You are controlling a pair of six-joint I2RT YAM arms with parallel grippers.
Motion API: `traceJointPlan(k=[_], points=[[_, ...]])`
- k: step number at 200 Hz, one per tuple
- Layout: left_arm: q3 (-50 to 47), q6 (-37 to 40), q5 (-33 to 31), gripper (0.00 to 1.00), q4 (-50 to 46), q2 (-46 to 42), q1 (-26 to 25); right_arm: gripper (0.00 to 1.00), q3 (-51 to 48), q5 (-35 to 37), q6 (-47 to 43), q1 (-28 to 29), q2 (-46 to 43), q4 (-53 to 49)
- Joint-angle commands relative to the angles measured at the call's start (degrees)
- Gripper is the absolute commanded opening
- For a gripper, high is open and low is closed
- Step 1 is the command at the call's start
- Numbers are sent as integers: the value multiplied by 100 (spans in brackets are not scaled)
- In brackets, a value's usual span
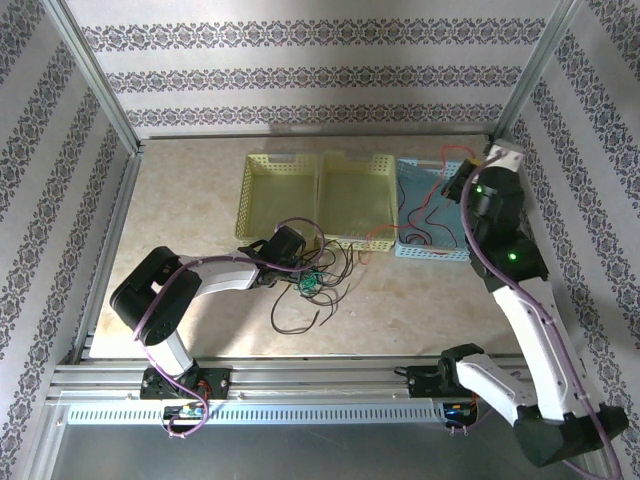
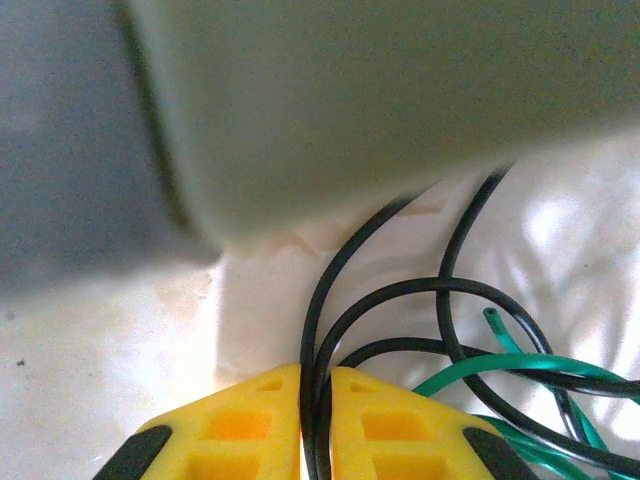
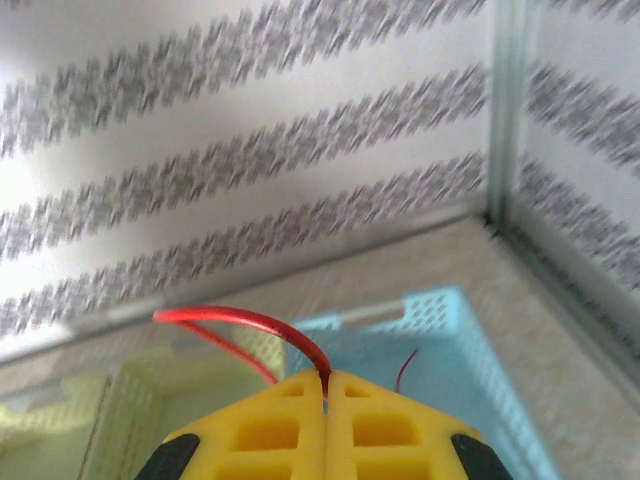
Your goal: Untangle the cables
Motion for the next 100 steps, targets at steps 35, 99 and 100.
traceJointPlan(k=[35, 99, 100], points=[[-25, 165, 74, 13, -236, 289, -147, 0, 998, 128, -552, -538, -144, 244], [-7, 170, 75, 12, -262, 299, -164, 0, 2705, -383, -671, -689, 1157, 406], [-13, 169, 70, 12, -254, 295, -164, 0, 2716, -379, -681, -690, 1178, 402]])
